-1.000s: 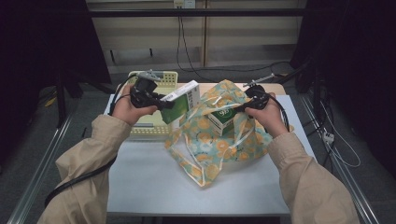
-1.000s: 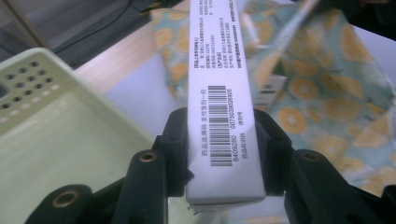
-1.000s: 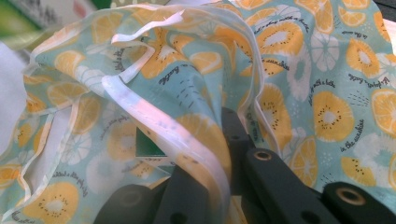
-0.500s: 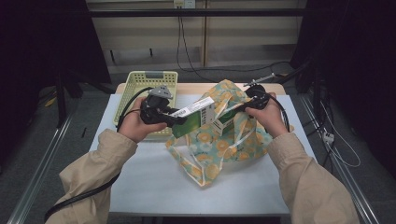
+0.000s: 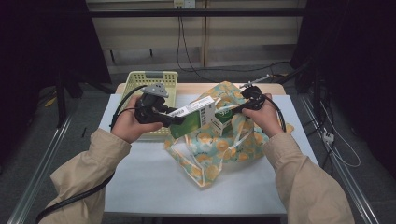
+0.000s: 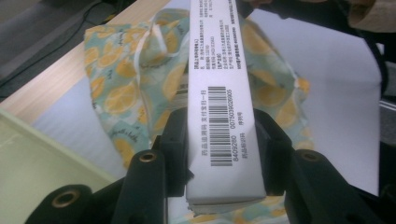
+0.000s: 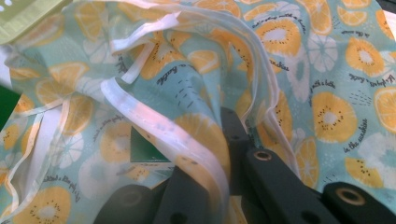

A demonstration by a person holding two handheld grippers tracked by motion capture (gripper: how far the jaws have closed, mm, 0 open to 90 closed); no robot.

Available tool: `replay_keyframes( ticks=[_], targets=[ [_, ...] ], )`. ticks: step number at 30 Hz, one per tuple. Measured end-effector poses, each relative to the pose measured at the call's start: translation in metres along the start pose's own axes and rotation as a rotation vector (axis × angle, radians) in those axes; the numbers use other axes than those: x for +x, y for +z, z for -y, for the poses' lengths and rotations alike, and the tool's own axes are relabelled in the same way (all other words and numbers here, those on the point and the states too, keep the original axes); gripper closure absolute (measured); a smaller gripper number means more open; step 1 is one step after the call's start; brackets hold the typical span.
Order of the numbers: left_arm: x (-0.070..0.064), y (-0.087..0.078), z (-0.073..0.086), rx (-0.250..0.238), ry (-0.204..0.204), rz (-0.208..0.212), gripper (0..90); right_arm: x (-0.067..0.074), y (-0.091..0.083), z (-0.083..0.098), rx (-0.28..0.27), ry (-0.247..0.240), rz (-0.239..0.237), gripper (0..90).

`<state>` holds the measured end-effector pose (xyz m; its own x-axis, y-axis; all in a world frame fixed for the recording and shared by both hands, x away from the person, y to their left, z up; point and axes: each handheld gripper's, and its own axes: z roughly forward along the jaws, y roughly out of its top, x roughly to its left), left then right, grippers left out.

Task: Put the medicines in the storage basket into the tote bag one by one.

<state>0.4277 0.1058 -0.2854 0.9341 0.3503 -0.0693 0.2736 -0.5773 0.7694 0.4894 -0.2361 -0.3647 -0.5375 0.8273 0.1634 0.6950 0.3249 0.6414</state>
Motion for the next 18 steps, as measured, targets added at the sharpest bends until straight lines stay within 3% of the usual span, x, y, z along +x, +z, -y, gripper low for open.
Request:
replay_keyframes(
  ticks=[9,18],
  targets=[
    [-0.007,0.047,0.019,0.071,0.003,0.028,62.7,0.006,-0.005,-0.003,-0.015,-0.006,-0.012,90.0],
    [-0.019,0.089,0.026,0.098,0.012,0.054,62.7,0.010,-0.011,-0.006,-0.024,-0.013,-0.009,90.0]
  ],
)
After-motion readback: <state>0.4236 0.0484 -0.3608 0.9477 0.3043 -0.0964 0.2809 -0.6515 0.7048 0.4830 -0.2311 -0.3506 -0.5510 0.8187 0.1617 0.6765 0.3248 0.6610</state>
